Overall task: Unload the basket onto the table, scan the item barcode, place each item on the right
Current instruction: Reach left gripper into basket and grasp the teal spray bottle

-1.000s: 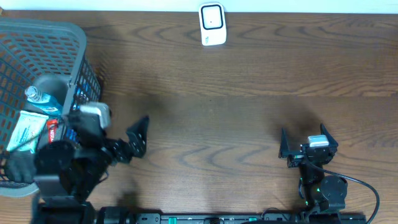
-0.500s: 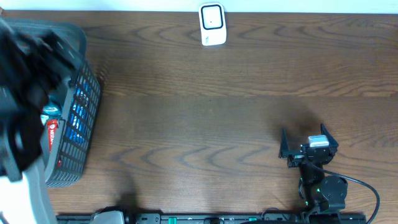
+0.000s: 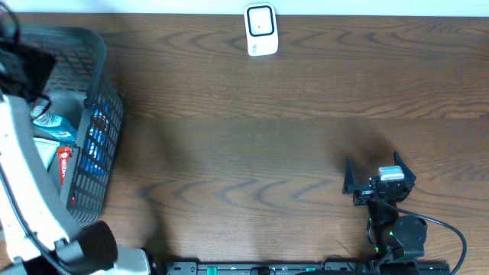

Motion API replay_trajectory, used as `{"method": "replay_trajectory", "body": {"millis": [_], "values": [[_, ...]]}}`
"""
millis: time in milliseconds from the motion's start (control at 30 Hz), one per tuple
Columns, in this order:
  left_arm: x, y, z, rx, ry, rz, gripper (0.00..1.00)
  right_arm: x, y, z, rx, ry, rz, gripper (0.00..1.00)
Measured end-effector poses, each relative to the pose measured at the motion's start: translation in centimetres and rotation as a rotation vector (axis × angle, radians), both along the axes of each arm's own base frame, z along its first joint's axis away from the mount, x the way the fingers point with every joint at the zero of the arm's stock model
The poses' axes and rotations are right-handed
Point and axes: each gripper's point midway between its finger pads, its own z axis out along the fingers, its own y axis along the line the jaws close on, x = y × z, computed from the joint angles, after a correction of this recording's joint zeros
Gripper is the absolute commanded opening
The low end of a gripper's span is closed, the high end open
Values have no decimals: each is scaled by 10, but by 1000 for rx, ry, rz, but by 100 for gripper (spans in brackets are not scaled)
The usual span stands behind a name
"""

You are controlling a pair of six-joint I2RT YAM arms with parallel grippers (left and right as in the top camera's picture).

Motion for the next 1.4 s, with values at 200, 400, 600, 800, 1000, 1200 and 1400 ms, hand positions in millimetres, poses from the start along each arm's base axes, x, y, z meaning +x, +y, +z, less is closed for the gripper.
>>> {"method": "replay_trajectory", "body": {"millis": [200, 400, 600, 800, 1000, 1200, 1400], "values": [[-15, 37, -48, -181, 91, 135, 98, 0, 0, 0, 0, 0, 0, 99], [-5, 46, -82, -276, 137, 141, 98, 0, 0, 0, 0, 0, 0, 99], [5, 49, -95, -297, 148, 121, 98, 0, 0, 0, 0, 0, 0, 99], [14, 54, -123, -324, 200, 105, 98, 0, 0, 0, 0, 0, 0, 99], [26, 61, -165, -367, 272, 86, 98, 0, 0, 0, 0, 0, 0, 99], [28, 61, -189, -403, 323, 72, 80, 0, 0, 0, 0, 0, 0, 99], [26, 57, -189, -414, 339, 55, 44, 0, 0, 0, 0, 0, 0, 99]]}}
